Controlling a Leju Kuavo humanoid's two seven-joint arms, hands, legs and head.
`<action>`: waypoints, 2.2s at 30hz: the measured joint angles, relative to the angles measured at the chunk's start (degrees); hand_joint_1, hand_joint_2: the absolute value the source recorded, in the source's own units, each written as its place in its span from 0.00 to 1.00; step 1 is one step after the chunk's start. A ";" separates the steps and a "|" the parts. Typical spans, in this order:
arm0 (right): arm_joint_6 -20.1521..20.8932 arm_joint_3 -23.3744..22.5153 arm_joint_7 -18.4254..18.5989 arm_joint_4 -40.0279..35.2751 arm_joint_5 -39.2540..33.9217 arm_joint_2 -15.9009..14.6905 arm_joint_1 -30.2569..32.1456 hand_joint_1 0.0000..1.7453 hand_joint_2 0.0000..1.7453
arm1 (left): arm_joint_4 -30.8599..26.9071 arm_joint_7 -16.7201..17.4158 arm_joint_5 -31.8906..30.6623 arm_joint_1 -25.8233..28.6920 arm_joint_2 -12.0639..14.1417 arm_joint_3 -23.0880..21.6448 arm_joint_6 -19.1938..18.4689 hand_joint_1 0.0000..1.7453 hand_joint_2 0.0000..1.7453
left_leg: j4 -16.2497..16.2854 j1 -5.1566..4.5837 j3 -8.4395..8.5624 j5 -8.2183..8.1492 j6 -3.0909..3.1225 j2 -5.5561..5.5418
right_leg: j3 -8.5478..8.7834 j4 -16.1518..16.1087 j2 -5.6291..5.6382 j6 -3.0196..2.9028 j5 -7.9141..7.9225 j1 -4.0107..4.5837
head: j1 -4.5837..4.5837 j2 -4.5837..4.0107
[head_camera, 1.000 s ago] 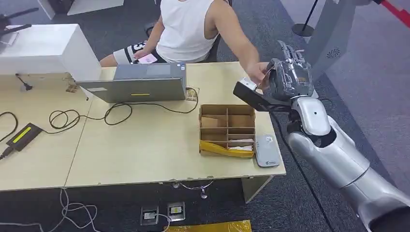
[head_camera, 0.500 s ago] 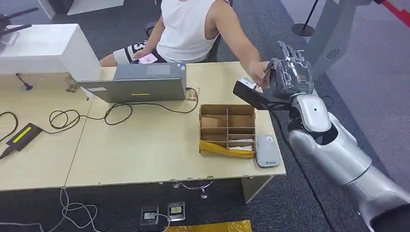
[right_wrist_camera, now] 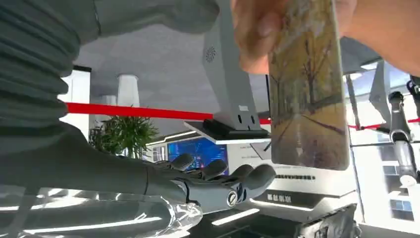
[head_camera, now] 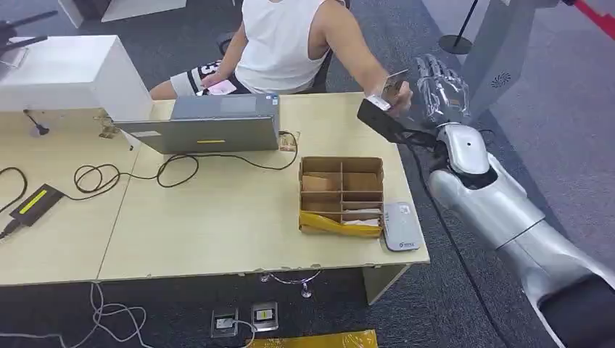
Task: Pass the card to the sensor for recognition and then transmit it.
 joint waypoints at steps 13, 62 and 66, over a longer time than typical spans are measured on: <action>-1.03 1.73 -0.04 5.42 -0.17 1.46 -0.32 0.00 1.00 | 0.00 0.00 0.02 0.02 0.00 0.00 -0.09 0.00 0.00 | 0.00 0.00 0.01 0.00 0.00 0.00 | 0.00 0.00 0.00 0.00 0.00 0.00 | 0.00 -0.02; -23.21 -91.81 -31.28 -26.61 11.17 5.51 49.15 0.00 1.00 | 0.94 -3.63 2.78 4.84 -0.68 8.59 3.72 0.00 0.00 | -0.01 0.05 0.16 -0.26 -0.01 0.20 | -0.02 -0.16 0.03 -0.05 -0.13 0.07 | 0.00 0.00; -23.19 -98.26 -29.77 -18.70 9.62 6.62 50.35 0.00 1.00 | 0.94 -3.69 1.68 5.06 -0.98 10.27 3.72 0.00 0.00 | -0.01 0.04 0.10 -0.29 0.03 0.21 | 0.01 -0.16 0.00 -0.06 -0.15 0.07 | 0.02 0.00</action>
